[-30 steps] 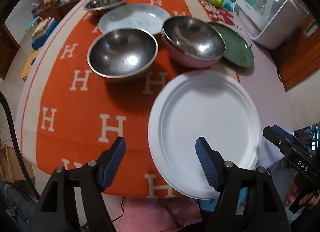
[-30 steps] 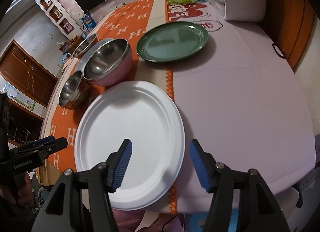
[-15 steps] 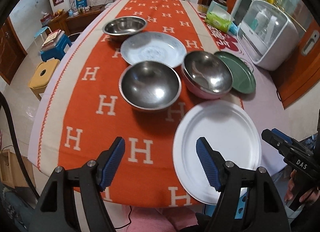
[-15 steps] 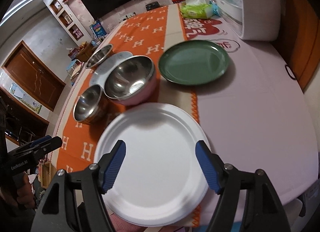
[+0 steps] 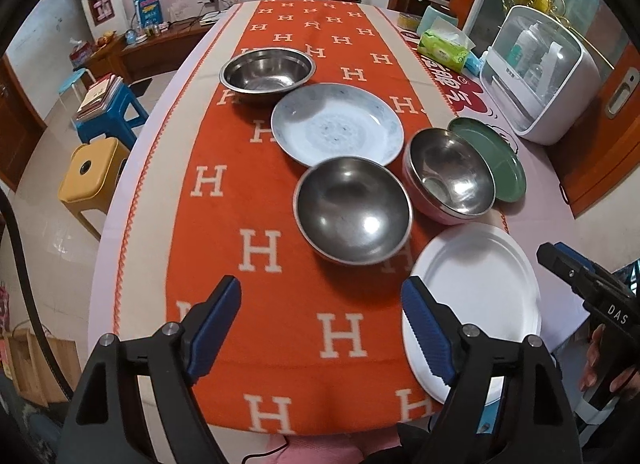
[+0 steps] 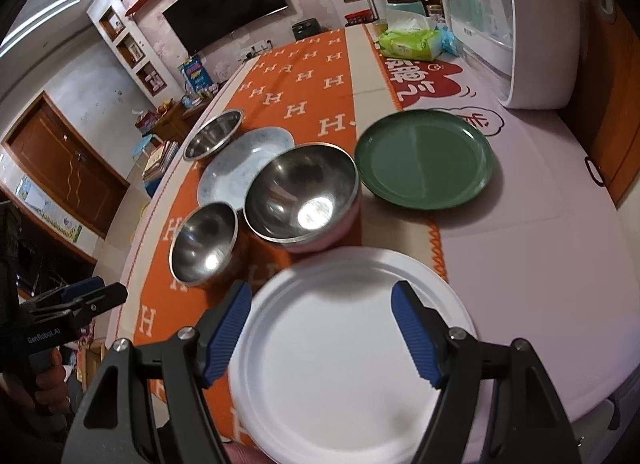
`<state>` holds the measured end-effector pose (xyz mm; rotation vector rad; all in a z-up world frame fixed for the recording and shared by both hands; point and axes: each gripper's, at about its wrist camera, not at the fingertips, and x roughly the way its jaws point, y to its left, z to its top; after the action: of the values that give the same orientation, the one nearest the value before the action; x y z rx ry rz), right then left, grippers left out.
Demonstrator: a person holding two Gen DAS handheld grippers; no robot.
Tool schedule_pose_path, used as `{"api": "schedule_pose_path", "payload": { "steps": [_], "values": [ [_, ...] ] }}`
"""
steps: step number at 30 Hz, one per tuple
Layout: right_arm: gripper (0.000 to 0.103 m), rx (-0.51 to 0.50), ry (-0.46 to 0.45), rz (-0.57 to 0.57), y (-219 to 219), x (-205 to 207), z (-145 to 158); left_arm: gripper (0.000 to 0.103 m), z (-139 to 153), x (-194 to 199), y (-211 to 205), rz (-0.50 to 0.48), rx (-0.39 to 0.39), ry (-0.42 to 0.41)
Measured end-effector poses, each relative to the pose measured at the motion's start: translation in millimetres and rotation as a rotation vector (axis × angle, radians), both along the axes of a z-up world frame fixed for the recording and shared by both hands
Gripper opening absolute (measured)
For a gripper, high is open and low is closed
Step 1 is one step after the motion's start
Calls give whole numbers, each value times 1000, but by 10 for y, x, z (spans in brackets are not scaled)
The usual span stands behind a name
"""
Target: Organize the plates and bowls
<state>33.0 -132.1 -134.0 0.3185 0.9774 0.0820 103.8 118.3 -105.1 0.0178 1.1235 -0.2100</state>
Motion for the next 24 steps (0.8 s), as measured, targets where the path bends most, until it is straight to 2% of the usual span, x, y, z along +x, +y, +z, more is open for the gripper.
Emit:
{"api": "schedule_pose_path", "payload": {
  "steps": [10, 18, 24],
  "values": [
    [73, -13, -60, -72, 253, 341, 227, 83, 94, 481, 384, -30, -1, -32],
    [73, -48, -96, -80, 381, 748, 429, 83, 142, 981, 627, -35, -54, -48],
    [73, -90, -118, -85, 469, 1111, 581, 83, 115, 1310, 725, -45, -91, -18]
  ]
}}
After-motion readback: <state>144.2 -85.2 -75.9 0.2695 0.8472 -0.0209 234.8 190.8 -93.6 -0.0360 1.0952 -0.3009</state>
